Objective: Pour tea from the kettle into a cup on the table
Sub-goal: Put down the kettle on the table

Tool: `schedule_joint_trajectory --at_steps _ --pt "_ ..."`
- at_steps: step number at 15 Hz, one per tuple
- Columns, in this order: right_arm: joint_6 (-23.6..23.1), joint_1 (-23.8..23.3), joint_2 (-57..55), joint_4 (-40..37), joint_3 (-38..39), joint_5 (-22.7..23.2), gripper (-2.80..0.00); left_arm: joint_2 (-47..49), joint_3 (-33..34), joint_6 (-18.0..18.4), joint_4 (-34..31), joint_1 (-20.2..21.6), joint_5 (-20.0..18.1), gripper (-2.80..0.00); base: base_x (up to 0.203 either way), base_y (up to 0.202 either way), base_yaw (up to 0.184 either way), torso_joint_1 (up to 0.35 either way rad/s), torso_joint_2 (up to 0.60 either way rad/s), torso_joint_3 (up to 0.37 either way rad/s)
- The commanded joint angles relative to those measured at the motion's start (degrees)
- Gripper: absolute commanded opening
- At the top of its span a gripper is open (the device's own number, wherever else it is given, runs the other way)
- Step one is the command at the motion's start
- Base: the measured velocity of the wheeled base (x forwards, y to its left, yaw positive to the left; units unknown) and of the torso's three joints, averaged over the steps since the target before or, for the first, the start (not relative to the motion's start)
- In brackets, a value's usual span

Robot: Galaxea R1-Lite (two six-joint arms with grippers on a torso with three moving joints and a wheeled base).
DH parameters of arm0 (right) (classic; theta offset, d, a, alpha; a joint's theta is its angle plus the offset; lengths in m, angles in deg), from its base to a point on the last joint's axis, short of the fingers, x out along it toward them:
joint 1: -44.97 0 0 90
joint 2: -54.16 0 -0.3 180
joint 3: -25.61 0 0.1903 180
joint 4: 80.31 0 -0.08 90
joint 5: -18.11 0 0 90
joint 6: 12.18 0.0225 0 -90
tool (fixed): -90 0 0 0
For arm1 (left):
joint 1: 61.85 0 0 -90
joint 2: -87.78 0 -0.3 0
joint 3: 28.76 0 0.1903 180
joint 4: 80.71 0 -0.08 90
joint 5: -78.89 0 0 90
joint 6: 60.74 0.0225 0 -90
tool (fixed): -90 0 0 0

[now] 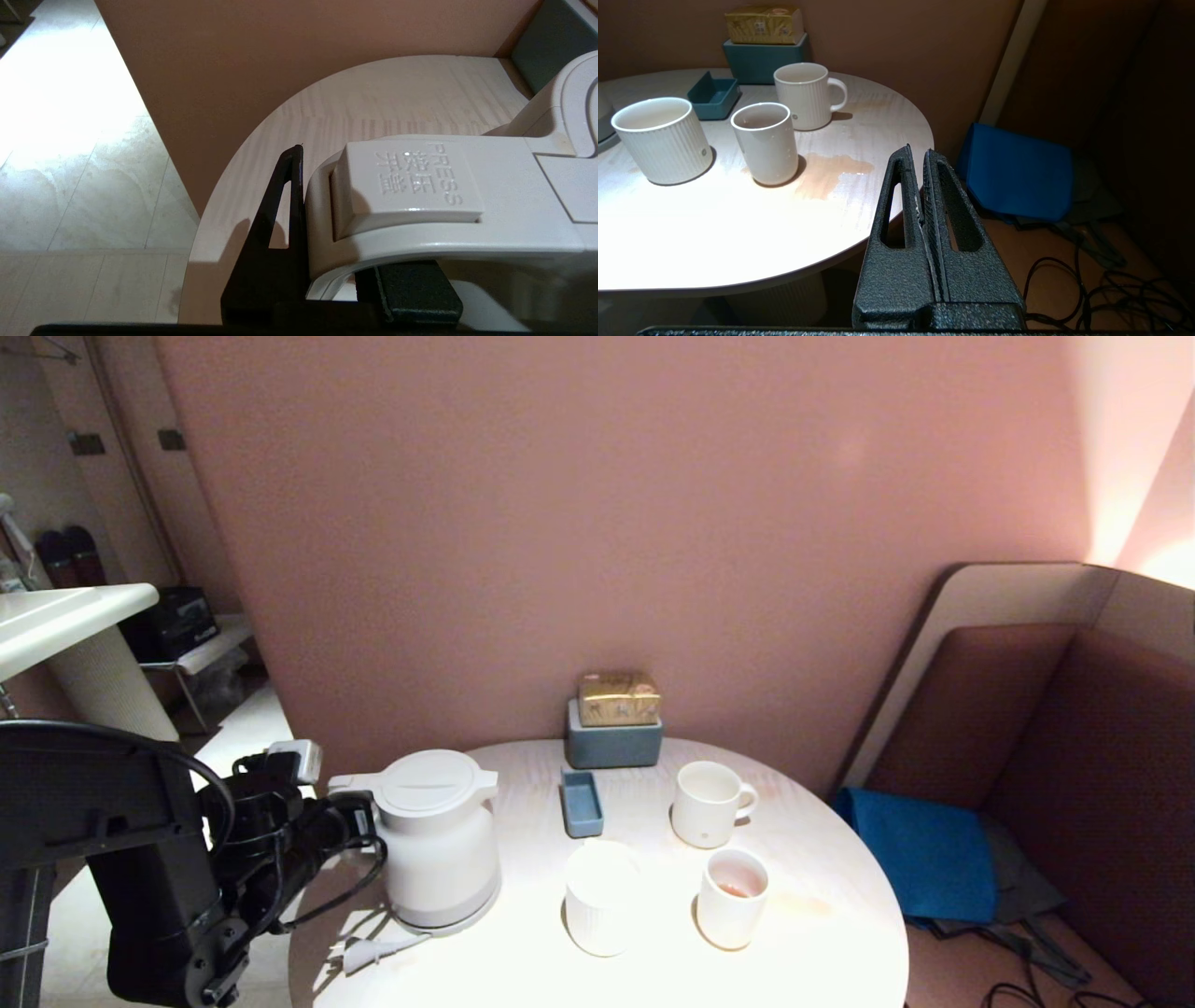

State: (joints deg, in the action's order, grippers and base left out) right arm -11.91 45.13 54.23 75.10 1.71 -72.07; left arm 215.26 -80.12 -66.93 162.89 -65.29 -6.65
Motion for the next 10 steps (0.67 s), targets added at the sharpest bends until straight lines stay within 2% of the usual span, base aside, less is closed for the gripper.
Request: schedule_joint_trajectory --at_steps 1,4,7,9,10 --pt "0.0 0.0 -0.1 0.0 0.0 0.0 -2.8 1.1 -0.9 0.4 3.0 -0.1 0.1 -2.8 0.0 0.0 0.0 0.0 0.0 0.0" --pt "0.0 0.0 -0.1 0.0 0.0 0.0 -2.8 2.5 -0.8 5.4 3.0 -0.3 1.3 -2.8 0.0 0.0 0.0 0.0 0.0 0.0" --pt "0.0 0.0 -0.1 0.0 0.0 0.0 -2.8 2.6 -1.4 5.6 3.0 -0.3 1.4 -2.8 0.0 0.0 0.0 0.0 0.0 0.0" --pt "0.0 0.0 -0.1 0.0 0.0 0.0 -2.8 3.5 -1.2 8.2 3.0 -1.1 1.5 -2.8 0.0 0.0 0.0 0.0 0.0 0.0" --pt "0.0 0.0 -0.1 0.0 0.0 0.1 -2.8 3.8 -1.2 8.0 3.0 -1.2 1.6 -2.8 0.0 0.0 0.0 0.0 0.0 0.0"
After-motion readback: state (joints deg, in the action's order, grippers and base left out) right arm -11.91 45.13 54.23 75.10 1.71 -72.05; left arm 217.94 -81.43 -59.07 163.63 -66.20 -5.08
